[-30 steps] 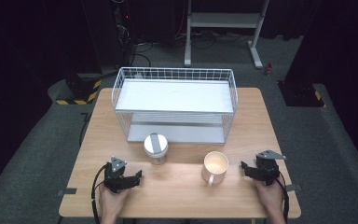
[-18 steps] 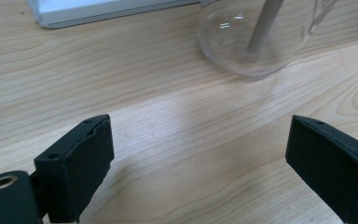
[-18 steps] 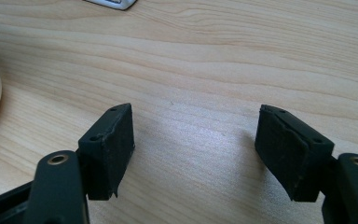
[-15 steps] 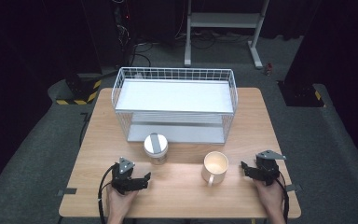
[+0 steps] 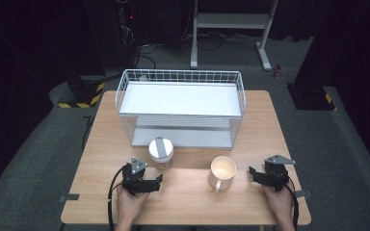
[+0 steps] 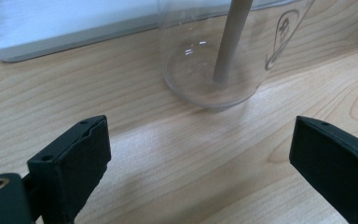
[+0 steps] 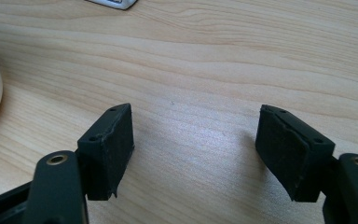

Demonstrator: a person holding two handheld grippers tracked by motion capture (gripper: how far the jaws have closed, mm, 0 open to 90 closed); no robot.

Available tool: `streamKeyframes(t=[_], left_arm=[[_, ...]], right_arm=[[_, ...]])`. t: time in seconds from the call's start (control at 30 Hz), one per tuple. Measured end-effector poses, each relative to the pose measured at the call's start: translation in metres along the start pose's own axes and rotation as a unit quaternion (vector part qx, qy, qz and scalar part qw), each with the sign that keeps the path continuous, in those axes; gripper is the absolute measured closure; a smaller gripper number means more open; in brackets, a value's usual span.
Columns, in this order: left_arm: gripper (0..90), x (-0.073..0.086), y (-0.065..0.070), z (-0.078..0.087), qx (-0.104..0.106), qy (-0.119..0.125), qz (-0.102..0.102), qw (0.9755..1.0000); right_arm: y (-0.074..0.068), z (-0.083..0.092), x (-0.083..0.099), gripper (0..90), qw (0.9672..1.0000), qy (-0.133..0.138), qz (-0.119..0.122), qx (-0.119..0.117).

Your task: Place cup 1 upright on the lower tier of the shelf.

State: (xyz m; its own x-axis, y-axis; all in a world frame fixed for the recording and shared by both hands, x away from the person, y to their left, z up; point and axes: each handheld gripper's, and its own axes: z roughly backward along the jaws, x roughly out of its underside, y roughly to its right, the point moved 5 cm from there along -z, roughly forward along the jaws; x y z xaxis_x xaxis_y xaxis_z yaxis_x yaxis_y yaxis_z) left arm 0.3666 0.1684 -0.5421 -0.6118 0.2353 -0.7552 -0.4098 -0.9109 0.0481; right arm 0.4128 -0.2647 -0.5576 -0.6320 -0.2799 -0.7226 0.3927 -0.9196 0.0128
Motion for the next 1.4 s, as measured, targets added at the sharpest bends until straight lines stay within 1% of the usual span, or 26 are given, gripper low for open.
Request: streamKeyframes(t=[0.1, 0.17, 0.2, 0.37, 0.5, 0.53, 0.63, 0.67, 0.7, 0.77, 0.8, 0.93, 1.03, 1.2, 1.3, 1.4], left_arm=[[6.0, -0.004, 0.001, -0.001, 0.000, -0.001, -0.004, 1.0000], [6.2, -0.007, 0.003, -0.002, 0.003, 0.002, 0.001, 1.0000], [6.2, -0.009, 0.003, -0.003, 0.001, 0.002, -0.003, 1.0000], [6.2, -0.017, 0.005, -0.008, 0.001, 0.004, -0.006, 1.0000], [6.1, -0.023, 0.007, -0.010, 0.004, 0.009, -0.003, 0.9999], [6.1, -0.025, 0.007, -0.010, 0.004, 0.010, -0.007, 0.9999], [6.1, -0.032, 0.010, -0.012, 0.007, 0.018, -0.005, 0.9998], [6.1, -0.032, 0.010, -0.012, 0.007, 0.018, -0.005, 0.9998], [6.1, -0.035, 0.010, -0.014, 0.009, 0.021, -0.001, 0.9997], [6.0, -0.036, 0.009, -0.015, 0.007, 0.018, -0.004, 0.9998], [6.0, -0.037, 0.010, -0.016, 0.007, 0.019, 0.000, 0.9998], [6.0, -0.040, 0.011, -0.020, 0.004, 0.019, -0.007, 0.9998], [6.6, -0.043, 0.010, -0.022, -0.001, 0.023, -0.003, 0.9997], [10.0, -0.046, 0.010, -0.024, -0.008, 0.027, -0.006, 0.9996], [12.7, -0.048, 0.011, -0.026, -0.002, 0.029, -0.001, 0.9996], [13.8, -0.048, 0.011, -0.027, -0.003, 0.032, -0.002, 0.9995]], right_arm=[[0.000, 0.000, 0.000, 27.7, 1.0000, 0.000, 0.000, 0.000], [0.000, 0.000, 0.000, 27.7, 1.0000, 0.000, 0.000, 0.000], [0.000, 0.000, 0.000, 27.7, 1.0000, -0.001, 0.001, 0.000], [0.000, 0.000, 0.000, 27.5, 1.0000, 0.000, 0.003, -0.001], [0.000, 0.000, 0.000, 27.5, 1.0000, 0.000, 0.003, -0.001], [0.000, 0.000, 0.000, 27.5, 1.0000, 0.000, 0.003, -0.002], [0.000, 0.000, 0.000, 27.3, 1.0000, 0.000, 0.003, -0.002], [0.000, 0.000, 0.000, 27.3, 1.0000, 0.000, 0.003, -0.002], [0.000, 0.000, 0.000, 27.3, 1.0000, 0.000, 0.003, -0.002], [0.000, 0.000, 0.000, 27.3, 1.0000, 0.000, 0.003, -0.002], [0.000, 0.000, 0.000, 27.3, 1.0000, 0.000, 0.003, -0.002], [0.000, 0.000, 0.000, 27.3, 1.0000, 0.000, 0.003, -0.002], [0.000, 0.000, 0.000, 27.1, 1.0000, 0.000, 0.004, -0.003], [0.000, 0.000, 0.000, 27.0, 1.0000, -0.001, 0.004, -0.003], [0.000, 0.000, 0.000, 27.0, 1.0000, -0.001, 0.004, -0.003], [0.000, 0.000, 0.000, 26.8, 1.0000, -0.001, 0.006, -0.003]])
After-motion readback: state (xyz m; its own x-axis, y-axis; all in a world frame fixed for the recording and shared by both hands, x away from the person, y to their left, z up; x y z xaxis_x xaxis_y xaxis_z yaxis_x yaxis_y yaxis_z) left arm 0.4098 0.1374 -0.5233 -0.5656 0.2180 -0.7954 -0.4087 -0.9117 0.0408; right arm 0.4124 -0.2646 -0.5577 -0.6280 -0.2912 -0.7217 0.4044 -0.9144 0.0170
